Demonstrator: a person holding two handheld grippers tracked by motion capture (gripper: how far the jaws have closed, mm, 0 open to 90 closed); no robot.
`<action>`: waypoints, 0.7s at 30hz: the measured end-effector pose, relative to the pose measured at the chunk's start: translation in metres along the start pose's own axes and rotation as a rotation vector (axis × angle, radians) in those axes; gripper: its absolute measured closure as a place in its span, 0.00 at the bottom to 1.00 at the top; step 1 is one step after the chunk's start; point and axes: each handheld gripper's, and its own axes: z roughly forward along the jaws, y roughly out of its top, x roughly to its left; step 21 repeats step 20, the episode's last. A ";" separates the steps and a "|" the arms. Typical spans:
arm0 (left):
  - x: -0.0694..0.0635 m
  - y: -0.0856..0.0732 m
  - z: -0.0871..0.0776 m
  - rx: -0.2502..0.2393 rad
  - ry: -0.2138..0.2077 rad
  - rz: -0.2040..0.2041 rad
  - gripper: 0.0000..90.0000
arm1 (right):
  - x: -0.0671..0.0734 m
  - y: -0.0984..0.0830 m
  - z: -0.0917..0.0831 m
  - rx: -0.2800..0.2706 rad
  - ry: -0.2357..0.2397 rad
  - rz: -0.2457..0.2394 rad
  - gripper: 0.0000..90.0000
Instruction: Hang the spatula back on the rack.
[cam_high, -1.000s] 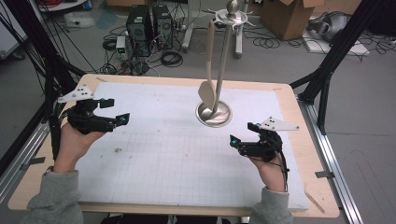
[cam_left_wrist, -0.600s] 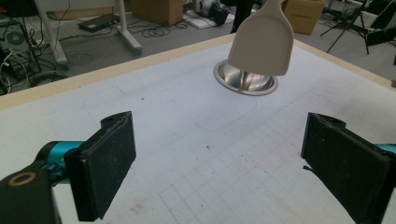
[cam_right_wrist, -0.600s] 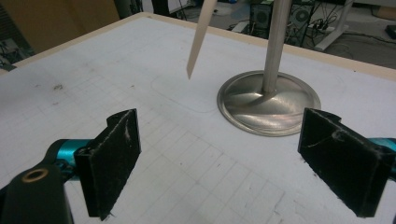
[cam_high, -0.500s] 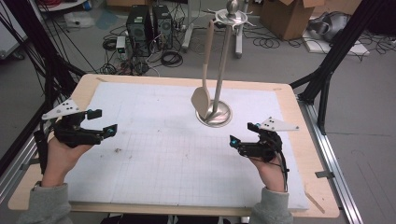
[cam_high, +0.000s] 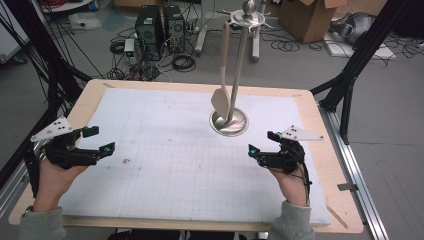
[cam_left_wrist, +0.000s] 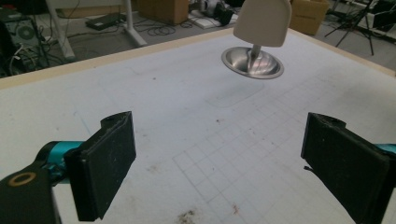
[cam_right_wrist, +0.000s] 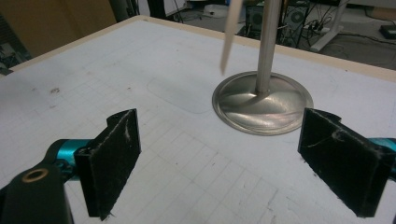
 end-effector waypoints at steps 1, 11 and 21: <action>0.000 -0.002 -0.002 -0.002 0.000 -0.002 0.12 | 0.000 0.000 0.000 0.000 -0.002 0.002 0.14; 0.001 -0.019 -0.008 0.009 0.046 -0.013 0.12 | -0.001 -0.001 -0.002 -0.002 -0.005 0.007 0.14; 0.009 -0.025 -0.011 -0.042 0.108 -0.061 0.12 | -0.002 0.000 -0.003 -0.014 0.005 0.009 0.14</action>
